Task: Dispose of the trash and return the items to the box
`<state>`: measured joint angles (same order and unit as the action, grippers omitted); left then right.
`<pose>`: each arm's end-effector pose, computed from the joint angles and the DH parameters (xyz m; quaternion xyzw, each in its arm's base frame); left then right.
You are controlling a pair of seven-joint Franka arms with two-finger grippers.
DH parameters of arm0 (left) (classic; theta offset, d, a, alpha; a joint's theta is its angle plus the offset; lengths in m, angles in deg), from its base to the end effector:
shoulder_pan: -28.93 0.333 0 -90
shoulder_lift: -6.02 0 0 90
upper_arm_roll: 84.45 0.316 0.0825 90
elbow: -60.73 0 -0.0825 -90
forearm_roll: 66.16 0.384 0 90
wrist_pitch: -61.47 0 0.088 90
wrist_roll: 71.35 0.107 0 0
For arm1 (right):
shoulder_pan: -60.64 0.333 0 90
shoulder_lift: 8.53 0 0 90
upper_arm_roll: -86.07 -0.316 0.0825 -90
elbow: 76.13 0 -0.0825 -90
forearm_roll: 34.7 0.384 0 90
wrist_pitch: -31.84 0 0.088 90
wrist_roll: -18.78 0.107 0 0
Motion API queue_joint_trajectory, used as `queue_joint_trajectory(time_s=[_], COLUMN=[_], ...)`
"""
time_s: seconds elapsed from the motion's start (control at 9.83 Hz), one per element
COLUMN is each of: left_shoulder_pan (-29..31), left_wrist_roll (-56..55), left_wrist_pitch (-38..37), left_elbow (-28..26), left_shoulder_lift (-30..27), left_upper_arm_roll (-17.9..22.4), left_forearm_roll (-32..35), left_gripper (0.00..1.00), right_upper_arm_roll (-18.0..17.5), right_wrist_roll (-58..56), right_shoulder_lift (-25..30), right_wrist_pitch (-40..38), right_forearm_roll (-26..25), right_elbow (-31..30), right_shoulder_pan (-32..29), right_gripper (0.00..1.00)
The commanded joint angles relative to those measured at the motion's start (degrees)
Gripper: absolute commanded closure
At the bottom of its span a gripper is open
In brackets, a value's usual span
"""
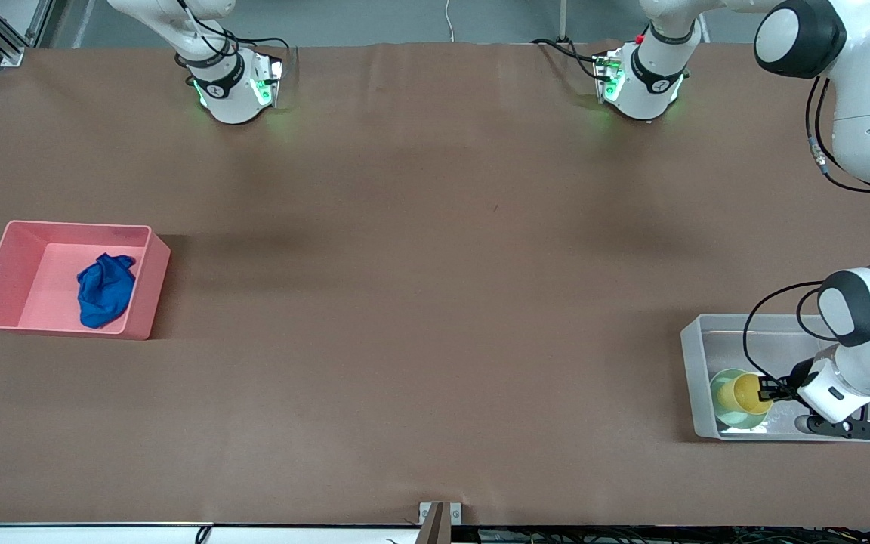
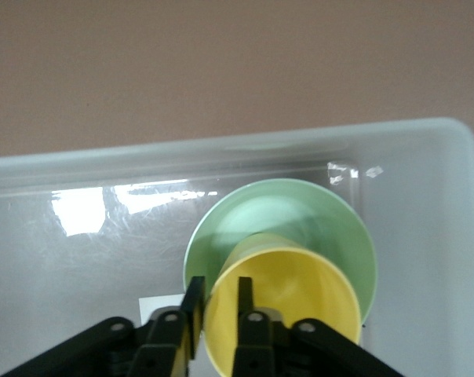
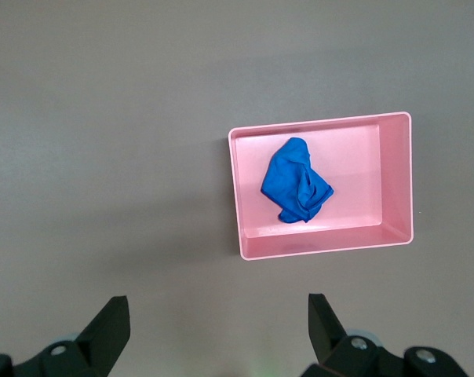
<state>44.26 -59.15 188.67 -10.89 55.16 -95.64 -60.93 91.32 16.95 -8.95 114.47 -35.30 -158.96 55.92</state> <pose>0.7590 0.0986 0.2631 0.9957 -0.0577 0.0678 0.0240 0.5349 -0.0950 0.6675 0.9974 -0.0716 -0.0059 0.0049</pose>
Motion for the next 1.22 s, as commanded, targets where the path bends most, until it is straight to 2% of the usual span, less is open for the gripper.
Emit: queue_joint_trajectory(time_s=[0.0,0.2,0.61,0.81,1.12], left_shoulder_pan=[-0.12,-0.12,0.05,0.40,0.23], left_wrist_roll=[0.28,1.34,-2.68,-4.81,-5.16], left_wrist_pitch=[-0.29,-0.47,-1.08,-11.48,-19.17], left_elbow=[-1.40,-7.27,-23.97,-23.48,-23.21], left_shoulder_lift=[-3.50,-10.43,-30.11,-35.32,-42.88], left_upper_arm_roll=[-1.64,-2.26,-4.89,-8.13,-8.68], left_forearm_roll=[1.35,1.36,0.66,-0.91,-3.38], left_gripper=[0.00,0.00,0.00,0.00,0.00], right_upper_arm_roll=[0.02,0.02,0.11,0.11,0.02], right_wrist_roll=[-0.63,-0.71,-0.63,-0.71,-0.71], right_shoulder_lift=[0.33,0.33,0.33,0.33,0.33], right_wrist_pitch=[-0.45,-0.62,-0.62,-0.62,-0.62], right_forearm_roll=[1.05,1.13,1.13,1.13,1.13], right_elbow=[0.13,0.13,0.13,0.13,0.13], right_shoulder_pan=[-0.20,-0.29,-0.29,-0.29,-0.29], right_gripper=[0.00,0.00,0.00,0.00,0.00])
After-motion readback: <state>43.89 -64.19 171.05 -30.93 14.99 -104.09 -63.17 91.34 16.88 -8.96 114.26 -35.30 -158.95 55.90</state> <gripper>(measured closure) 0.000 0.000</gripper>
